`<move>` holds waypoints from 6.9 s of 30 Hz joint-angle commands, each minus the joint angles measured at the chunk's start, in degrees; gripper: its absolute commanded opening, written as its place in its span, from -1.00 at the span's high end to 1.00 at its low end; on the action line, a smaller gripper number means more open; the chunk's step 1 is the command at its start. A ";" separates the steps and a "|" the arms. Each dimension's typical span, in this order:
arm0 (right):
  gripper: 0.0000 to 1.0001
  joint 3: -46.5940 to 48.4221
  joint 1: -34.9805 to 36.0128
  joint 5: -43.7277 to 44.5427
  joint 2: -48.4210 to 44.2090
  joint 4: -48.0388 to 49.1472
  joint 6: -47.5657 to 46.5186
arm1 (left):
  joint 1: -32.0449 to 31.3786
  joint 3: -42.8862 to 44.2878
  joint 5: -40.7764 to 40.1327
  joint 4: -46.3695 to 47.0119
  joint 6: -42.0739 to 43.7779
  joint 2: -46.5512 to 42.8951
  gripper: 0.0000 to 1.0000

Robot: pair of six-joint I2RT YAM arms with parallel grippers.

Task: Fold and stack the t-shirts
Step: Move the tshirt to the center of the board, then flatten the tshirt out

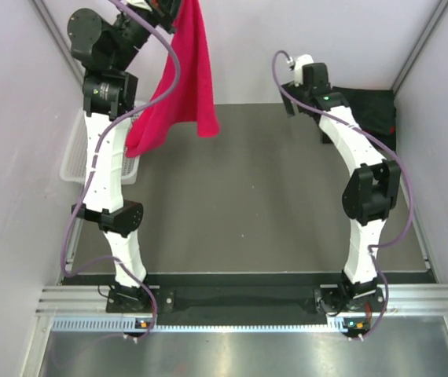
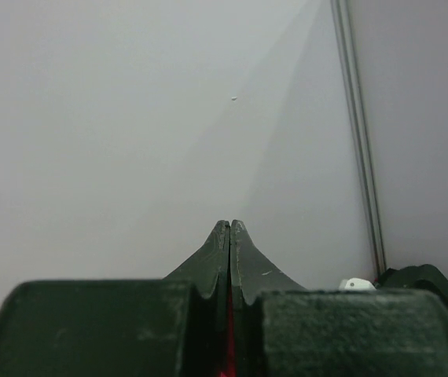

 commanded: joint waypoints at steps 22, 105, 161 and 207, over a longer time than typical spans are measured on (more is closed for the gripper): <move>-0.99 -1.92 -10.34 -10.79 -14.26 6.47 2.80 | -23.33 -34.94 -28.04 10.71 56.73 -13.67 1.00; -0.04 -56.41 18.92 -21.77 -41.33 -20.78 -35.70 | 7.27 -82.87 -22.26 -17.60 22.00 -14.46 -0.08; 1.00 -42.80 21.30 -2.89 -43.45 -10.49 -32.62 | 8.06 -90.52 -28.05 -15.68 46.60 -9.47 -0.02; 0.93 -29.34 0.73 -12.72 -56.46 -6.61 -17.17 | 10.61 -79.68 -23.49 -2.22 46.78 -49.54 1.00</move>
